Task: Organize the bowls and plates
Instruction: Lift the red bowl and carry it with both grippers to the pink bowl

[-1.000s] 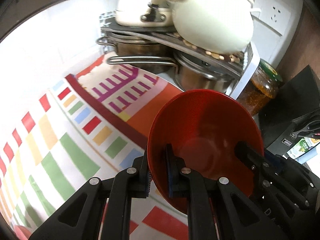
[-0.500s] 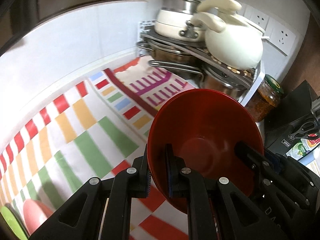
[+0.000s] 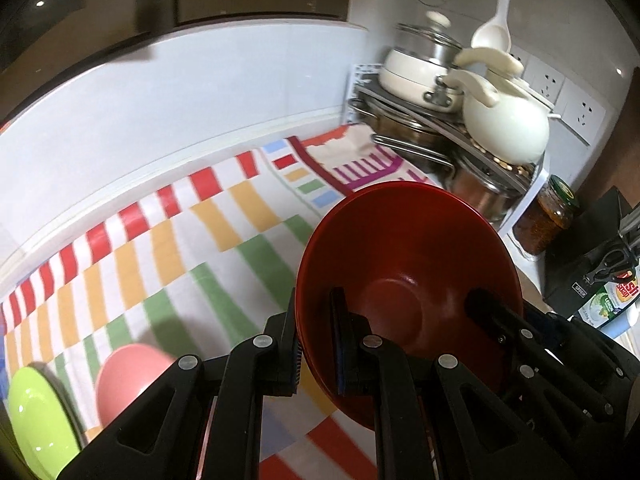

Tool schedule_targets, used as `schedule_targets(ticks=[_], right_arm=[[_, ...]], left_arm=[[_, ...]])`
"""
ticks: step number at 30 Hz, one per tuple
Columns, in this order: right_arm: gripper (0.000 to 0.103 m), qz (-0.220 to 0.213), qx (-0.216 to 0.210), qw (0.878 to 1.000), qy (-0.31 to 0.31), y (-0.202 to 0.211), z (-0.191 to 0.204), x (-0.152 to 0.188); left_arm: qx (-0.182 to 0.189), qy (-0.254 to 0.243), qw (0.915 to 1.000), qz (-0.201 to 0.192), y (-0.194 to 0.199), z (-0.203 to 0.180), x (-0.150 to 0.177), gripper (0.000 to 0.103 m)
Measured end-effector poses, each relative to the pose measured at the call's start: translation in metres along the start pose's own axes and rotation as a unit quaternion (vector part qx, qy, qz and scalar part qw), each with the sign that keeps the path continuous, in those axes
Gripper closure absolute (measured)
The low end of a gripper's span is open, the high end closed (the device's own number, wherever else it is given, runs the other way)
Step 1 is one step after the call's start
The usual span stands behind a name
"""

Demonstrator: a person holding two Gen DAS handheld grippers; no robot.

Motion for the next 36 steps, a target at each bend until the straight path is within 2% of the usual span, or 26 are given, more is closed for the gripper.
schedule_targets(ticks=[20,36], right_arm=[[0.087,0.001,-0.042,0.998,0.044,0.033,0.083,0.035],[0.087,0.038,-0.072,0.994,0.076,0.02,0.141,0.063]], left_arm=[[-0.032,0.038,0.9986,-0.018,0.063,0.083,0.042,0.089],[-0.057,0.068,0.996,0.01,0.066,0.14,0.074,0.089]])
Point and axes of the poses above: each gripper's, at about its wrist camera, not at the fingertips, and y roughly against the way its jaws point, z to its left, x to its underside, the point moved 2 cm from there along -y, roughly the way its jaws point, and after that the axes turned 1 degree about -y, right-handed, at the moved point
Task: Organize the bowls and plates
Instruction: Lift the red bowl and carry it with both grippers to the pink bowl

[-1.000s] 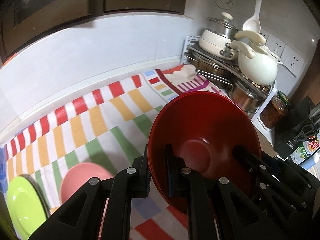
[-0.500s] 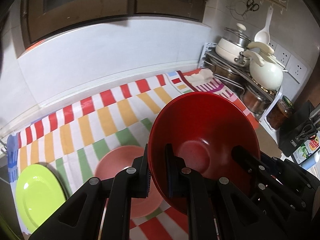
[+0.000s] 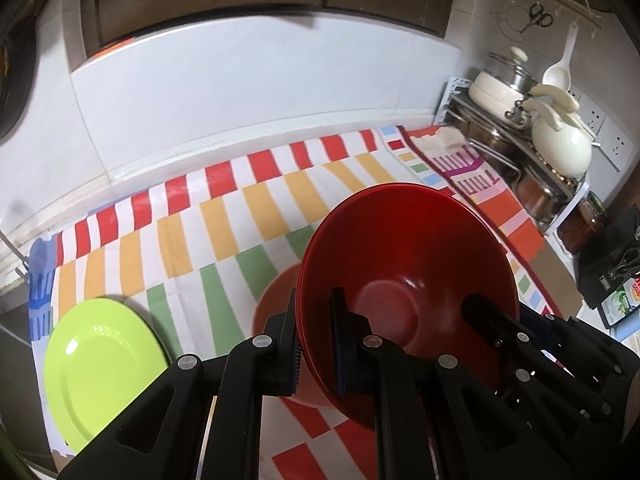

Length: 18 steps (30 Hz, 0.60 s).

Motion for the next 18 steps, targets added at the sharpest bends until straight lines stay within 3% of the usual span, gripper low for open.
schedule_targets(ticks=[18], right_arm=[[0.087,0.05,0.0,0.998,0.03,-0.044,0.023,0.017]], left_arm=[[-0.011,0.019,0.9984,0.052,-0.04,0.027,0.02,0.089]])
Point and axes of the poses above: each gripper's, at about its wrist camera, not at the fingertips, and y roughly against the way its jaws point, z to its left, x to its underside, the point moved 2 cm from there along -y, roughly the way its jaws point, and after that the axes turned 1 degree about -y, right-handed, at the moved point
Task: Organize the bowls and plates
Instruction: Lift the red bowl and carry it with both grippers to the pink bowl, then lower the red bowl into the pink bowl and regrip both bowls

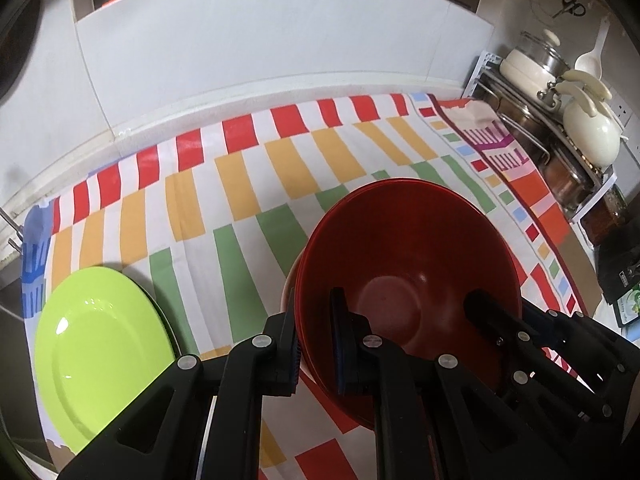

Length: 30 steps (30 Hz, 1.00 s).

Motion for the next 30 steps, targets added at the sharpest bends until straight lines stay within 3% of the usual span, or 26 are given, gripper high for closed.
schedule_targets(ticks=[17,21,25,28,30], right_arm=[[0.087,0.015,0.021,0.999,0.033,-0.018,0.007,0.005],[0.085,0.016,0.021,0.999,0.036,-0.019,0.006,0.005],[0.072,0.015,0.015,0.999,0.037,-0.017,0.008,0.006],[0.072,0.002,0.023,0.999,0.043,-0.011,0.008,0.005],[0.066,-0.002,0.027,0.999,0.045,-0.007,0.007,0.003]], left_arm=[[0.0,-0.001,0.9998,0.019,-0.019,0.006,0.003,0.088],[0.011,-0.004,0.9997,0.021,-0.018,0.005,0.002,0.079],[0.017,-0.009,0.9997,0.016,-0.013,0.002,0.001,0.073],[-0.002,-0.017,0.9999,0.002,-0.006,0.002,-0.001,0.061],[-0.012,-0.023,0.9996,-0.012,0.001,0.003,-0.002,0.059]])
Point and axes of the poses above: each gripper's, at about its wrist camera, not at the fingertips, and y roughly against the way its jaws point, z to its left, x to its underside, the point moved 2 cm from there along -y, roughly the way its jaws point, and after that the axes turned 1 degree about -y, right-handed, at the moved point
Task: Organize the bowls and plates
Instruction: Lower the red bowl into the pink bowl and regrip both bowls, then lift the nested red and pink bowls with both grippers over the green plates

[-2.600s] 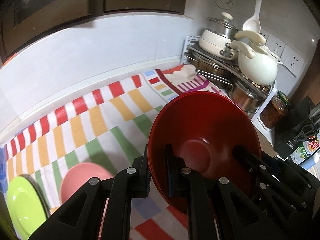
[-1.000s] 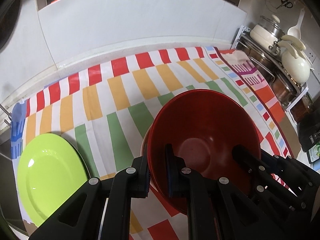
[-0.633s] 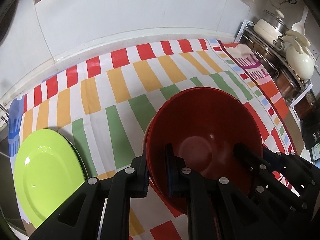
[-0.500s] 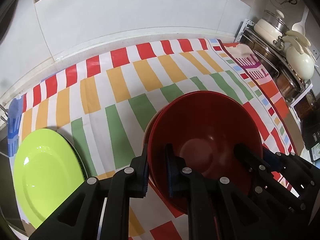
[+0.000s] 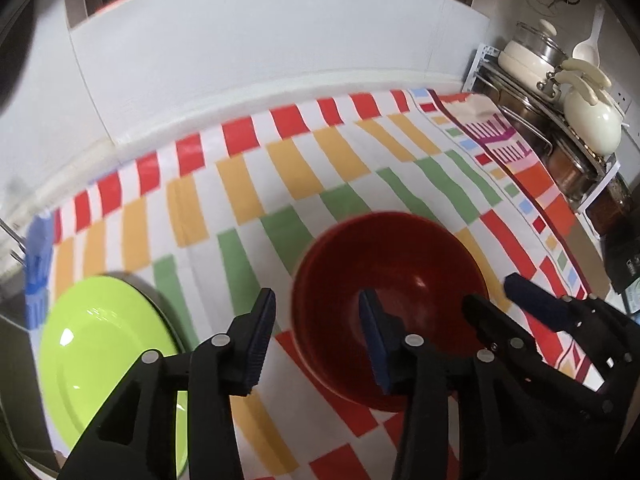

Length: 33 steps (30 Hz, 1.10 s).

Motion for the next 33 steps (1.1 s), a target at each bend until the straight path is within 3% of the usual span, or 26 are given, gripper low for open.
schedule_targets(ticks=[13,33], right_arm=[[0.059,-0.028,-0.006,0.999,-0.026,0.014,-0.007,-0.011],[0.059,0.041,-0.033,0.997,-0.057,-0.037,-0.018,-0.002]], left_arm=[[0.0,0.012,0.9998,-0.015,0.013,0.014,-0.006,0.053],[-0.002,0.022,0.9982,0.055,-0.037,0.018,0.007,0.052]])
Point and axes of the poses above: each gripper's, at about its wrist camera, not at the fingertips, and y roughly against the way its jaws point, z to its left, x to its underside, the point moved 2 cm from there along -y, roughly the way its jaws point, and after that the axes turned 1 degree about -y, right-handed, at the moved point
